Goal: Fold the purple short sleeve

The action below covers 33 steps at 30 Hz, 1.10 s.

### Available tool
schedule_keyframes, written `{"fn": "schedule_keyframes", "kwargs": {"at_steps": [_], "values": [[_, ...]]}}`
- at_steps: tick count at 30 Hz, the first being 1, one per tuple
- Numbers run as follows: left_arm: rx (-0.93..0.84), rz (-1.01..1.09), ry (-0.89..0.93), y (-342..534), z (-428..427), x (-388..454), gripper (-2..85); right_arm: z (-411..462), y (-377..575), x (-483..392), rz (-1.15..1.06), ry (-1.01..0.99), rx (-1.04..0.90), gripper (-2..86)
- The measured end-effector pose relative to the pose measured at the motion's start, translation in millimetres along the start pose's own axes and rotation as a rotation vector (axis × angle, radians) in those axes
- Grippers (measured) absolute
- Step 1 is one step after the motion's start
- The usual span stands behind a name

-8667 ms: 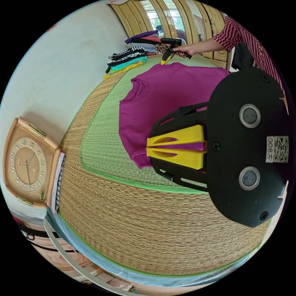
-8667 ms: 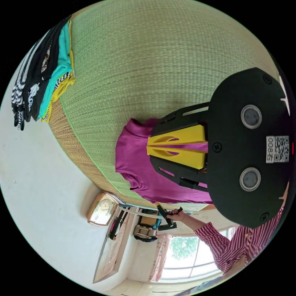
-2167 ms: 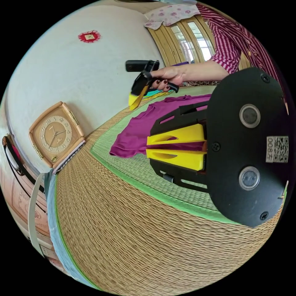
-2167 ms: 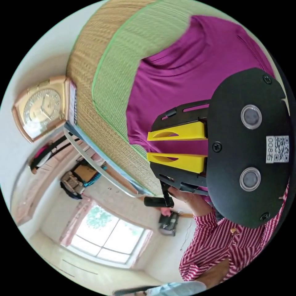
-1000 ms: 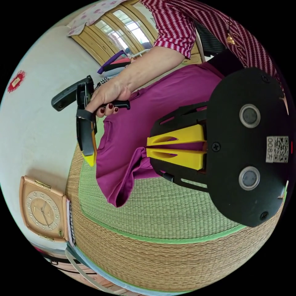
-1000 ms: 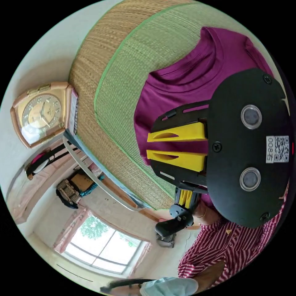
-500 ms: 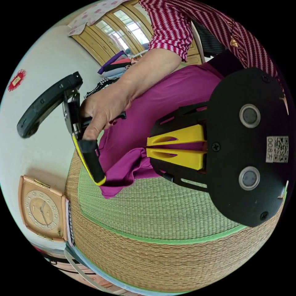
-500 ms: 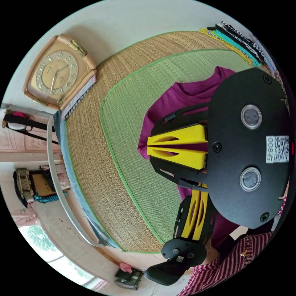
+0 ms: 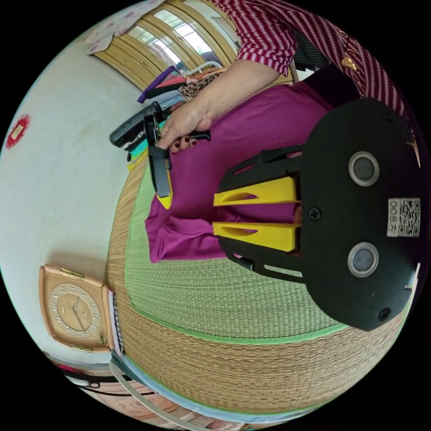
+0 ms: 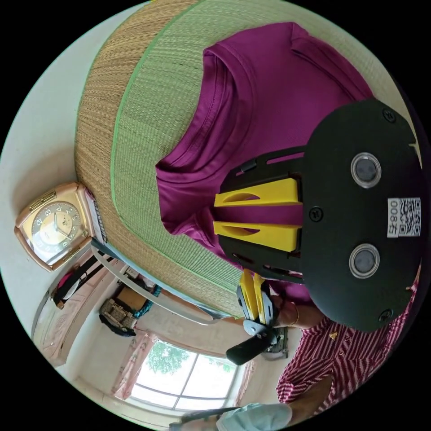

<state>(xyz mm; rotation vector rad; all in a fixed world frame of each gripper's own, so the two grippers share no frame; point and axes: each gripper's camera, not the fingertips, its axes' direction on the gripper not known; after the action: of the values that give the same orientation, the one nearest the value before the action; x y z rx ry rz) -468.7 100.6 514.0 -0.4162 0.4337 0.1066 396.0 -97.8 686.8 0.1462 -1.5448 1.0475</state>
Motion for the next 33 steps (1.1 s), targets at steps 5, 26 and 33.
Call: {"fn": "schedule_keyframes", "kwargs": {"at_steps": [5, 26, 33], "values": [[-0.015, 0.043, -0.081, 1.0, 12.3, 21.8, 2.3, 21.4, -9.9, -6.5, -0.017, -0.117, -0.074, 6.8], [0.077, 0.081, -0.102, 18.1, 30.0, 60.5, 2.4, -6.0, -12.2, 21.7, 0.057, -0.276, -0.043, 7.2], [-0.018, 0.206, -0.152, 18.9, 54.5, 92.3, 2.3, -34.2, -21.1, -1.3, 0.010, -0.041, 0.030, 7.4]]}}
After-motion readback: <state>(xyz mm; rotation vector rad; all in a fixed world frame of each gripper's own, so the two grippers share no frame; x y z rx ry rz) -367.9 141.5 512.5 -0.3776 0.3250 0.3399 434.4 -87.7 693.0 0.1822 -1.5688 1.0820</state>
